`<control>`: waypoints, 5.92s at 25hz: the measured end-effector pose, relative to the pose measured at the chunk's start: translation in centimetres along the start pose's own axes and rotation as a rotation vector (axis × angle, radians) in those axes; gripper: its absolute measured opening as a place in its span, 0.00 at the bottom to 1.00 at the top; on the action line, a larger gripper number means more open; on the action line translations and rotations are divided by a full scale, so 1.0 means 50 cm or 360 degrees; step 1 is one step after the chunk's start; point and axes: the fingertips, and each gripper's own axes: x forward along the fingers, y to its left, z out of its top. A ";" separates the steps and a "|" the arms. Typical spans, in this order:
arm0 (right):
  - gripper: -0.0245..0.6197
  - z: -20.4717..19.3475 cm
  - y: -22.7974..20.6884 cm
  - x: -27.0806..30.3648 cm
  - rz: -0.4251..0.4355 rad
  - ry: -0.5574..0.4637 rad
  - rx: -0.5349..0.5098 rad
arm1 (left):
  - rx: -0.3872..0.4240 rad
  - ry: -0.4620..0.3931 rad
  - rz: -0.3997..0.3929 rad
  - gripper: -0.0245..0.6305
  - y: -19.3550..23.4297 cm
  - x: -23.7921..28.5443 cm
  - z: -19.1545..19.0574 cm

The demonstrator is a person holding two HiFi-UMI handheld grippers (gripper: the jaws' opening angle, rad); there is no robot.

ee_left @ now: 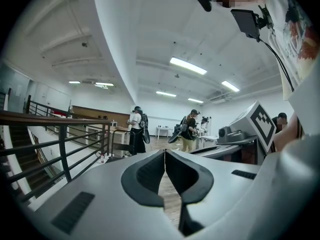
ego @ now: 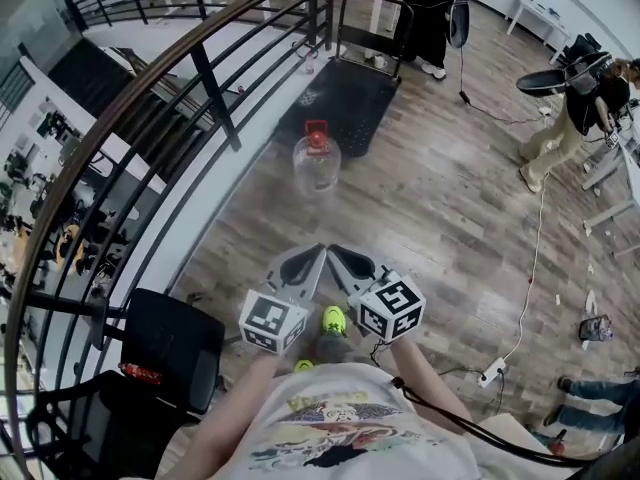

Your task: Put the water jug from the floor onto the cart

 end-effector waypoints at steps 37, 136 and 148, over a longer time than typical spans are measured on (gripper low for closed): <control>0.08 0.084 -0.295 0.182 0.0052 0.0097 -0.0040 | -0.0054 0.0066 0.0098 0.06 0.191 0.312 0.011; 0.08 0.038 -1.113 1.017 -0.0182 0.0419 0.0119 | -0.0157 0.0501 0.0127 0.10 1.018 1.122 -0.298; 0.08 -0.125 -1.208 1.101 -0.0299 0.0426 0.0215 | -0.0192 0.0597 0.0126 0.14 1.072 1.169 -0.500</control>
